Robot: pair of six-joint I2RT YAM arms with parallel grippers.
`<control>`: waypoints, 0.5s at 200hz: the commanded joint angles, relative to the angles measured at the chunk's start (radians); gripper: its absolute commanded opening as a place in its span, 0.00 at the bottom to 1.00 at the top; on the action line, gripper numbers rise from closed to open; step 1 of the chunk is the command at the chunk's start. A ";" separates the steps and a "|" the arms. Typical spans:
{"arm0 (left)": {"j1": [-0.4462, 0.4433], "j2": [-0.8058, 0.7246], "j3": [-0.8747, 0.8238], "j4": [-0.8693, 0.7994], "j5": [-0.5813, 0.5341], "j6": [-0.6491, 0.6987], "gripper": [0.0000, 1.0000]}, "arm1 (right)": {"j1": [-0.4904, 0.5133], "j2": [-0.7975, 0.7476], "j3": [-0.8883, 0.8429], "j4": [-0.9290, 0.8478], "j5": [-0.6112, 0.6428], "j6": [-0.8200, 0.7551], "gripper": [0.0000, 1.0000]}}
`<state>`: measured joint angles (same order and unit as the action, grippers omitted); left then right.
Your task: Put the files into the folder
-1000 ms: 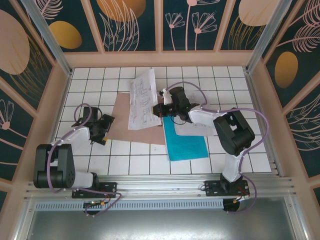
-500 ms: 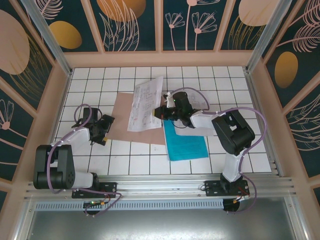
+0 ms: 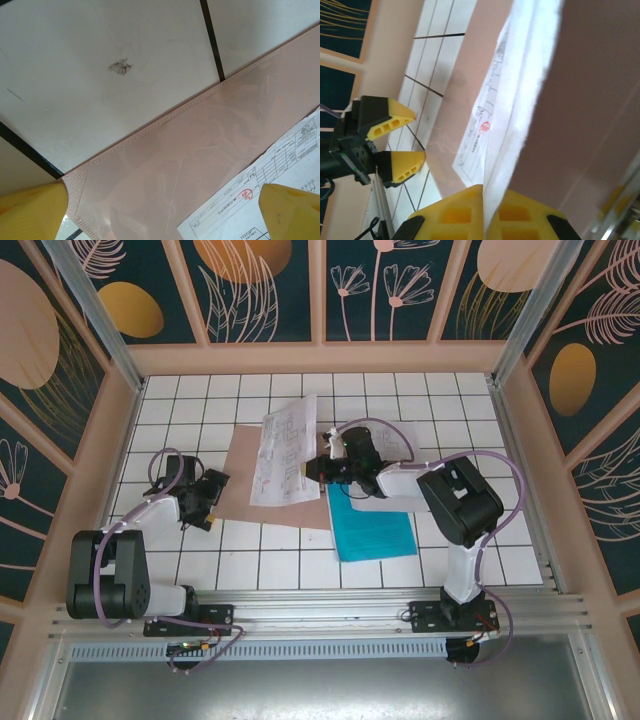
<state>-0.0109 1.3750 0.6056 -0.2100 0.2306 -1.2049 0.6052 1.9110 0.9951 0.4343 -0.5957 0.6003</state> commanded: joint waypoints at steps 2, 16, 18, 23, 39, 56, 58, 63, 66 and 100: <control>0.006 0.006 -0.036 -0.048 0.019 0.016 0.99 | -0.028 -0.030 0.000 -0.063 0.024 -0.076 0.00; 0.006 0.009 -0.034 -0.048 0.021 0.017 0.99 | -0.028 -0.021 0.015 -0.084 0.025 -0.094 0.00; 0.006 0.007 -0.035 -0.048 0.021 0.016 0.99 | -0.027 -0.018 0.016 -0.084 0.024 -0.094 0.00; 0.006 0.009 -0.034 -0.048 0.021 0.017 0.99 | -0.024 -0.011 0.019 -0.082 0.020 -0.093 0.00; 0.006 0.013 -0.032 -0.048 0.023 0.018 0.99 | -0.008 0.009 0.019 -0.068 0.017 -0.083 0.00; 0.006 0.016 -0.030 -0.051 0.023 0.019 0.99 | 0.008 0.018 0.009 -0.041 0.026 -0.067 0.00; 0.006 0.015 -0.030 -0.051 0.023 0.019 0.99 | 0.009 0.019 0.008 -0.037 0.028 -0.063 0.00; 0.006 0.014 -0.029 -0.051 0.023 0.019 0.99 | 0.013 0.020 0.004 -0.033 0.033 -0.059 0.00; 0.006 0.014 -0.030 -0.051 0.023 0.020 0.99 | 0.015 0.019 0.002 -0.030 0.035 -0.055 0.00; 0.006 0.015 -0.042 -0.045 0.027 0.014 0.99 | 0.026 0.034 -0.017 0.028 0.048 -0.007 0.00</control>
<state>-0.0109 1.3743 0.6037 -0.2081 0.2314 -1.2041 0.6235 1.9163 0.9951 0.3935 -0.5694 0.5613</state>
